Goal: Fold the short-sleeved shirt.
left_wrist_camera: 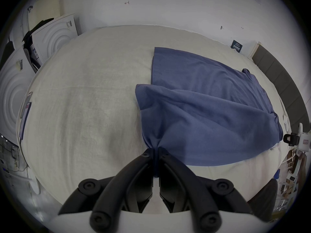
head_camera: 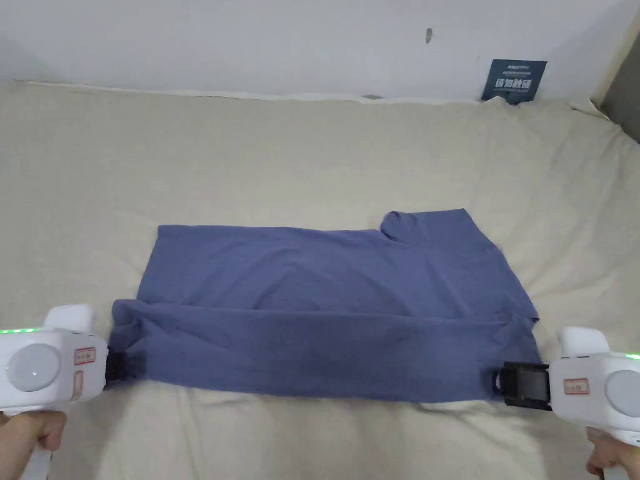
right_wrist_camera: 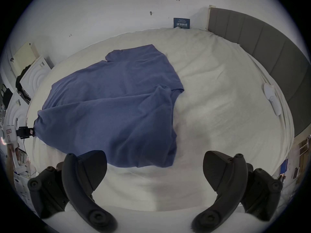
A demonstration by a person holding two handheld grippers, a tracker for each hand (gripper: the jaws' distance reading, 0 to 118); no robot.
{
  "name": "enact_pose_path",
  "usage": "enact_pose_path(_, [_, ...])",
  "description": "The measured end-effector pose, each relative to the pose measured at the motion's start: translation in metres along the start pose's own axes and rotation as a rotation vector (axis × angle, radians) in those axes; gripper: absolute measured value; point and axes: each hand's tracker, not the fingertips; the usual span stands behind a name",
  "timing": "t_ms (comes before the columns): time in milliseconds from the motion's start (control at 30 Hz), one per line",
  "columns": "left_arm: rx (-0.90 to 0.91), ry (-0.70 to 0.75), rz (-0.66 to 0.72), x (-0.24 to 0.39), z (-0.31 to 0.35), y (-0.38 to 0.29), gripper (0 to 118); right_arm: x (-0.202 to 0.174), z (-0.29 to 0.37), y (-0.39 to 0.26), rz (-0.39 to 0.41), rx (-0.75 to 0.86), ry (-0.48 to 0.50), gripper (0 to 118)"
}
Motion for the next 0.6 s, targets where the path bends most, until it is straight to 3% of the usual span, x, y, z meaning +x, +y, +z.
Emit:
enact_pose_path(33, [-0.004, 0.001, 0.003, 0.002, 0.001, 0.0, 4, -0.003, -0.003, 0.001, 0.028, -0.017, -0.009, 104])
enact_pose_path(100, [-0.003, 0.002, 0.009, 0.0, 0.0, 0.002, 4, -0.006, -0.008, 0.003, 0.063, -0.024, -0.013, 32])
enact_pose_path(133, [-0.008, -0.003, 0.005, -0.003, -0.001, 0.004, 4, -0.007, -0.004, 0.004, 0.067, -0.037, 0.066, 14])
enact_pose_path(167, [-0.015, -0.006, -0.001, -0.001, 0.0, 0.004, 4, -0.01, 0.001, 0.004, 0.052, -0.025, 0.098, 13])
enact_pose_path(200, [-0.019, 0.012, -0.019, 0.001, 0.002, 0.004, 4, -0.014, 0.006, 0.005, 0.095, -0.018, 0.032, 13])
enact_pose_path(233, [-0.026, 0.023, -0.048, 0.001, 0.002, 0.005, 4, -0.016, 0.011, 0.004, 0.148, 0.006, 0.03, 13])
enact_pose_path(500, [-0.017, 0.008, -0.042, -0.003, 0.026, -0.006, 4, 0.012, 0.034, -0.003, 0.088, -0.01, 0.081, 13])
enact_pose_path(600, [-0.02, -0.007, -0.035, -0.006, 0.04, -0.025, 4, -0.001, 0.057, -0.026, 0.098, 0.025, 0.058, 13])
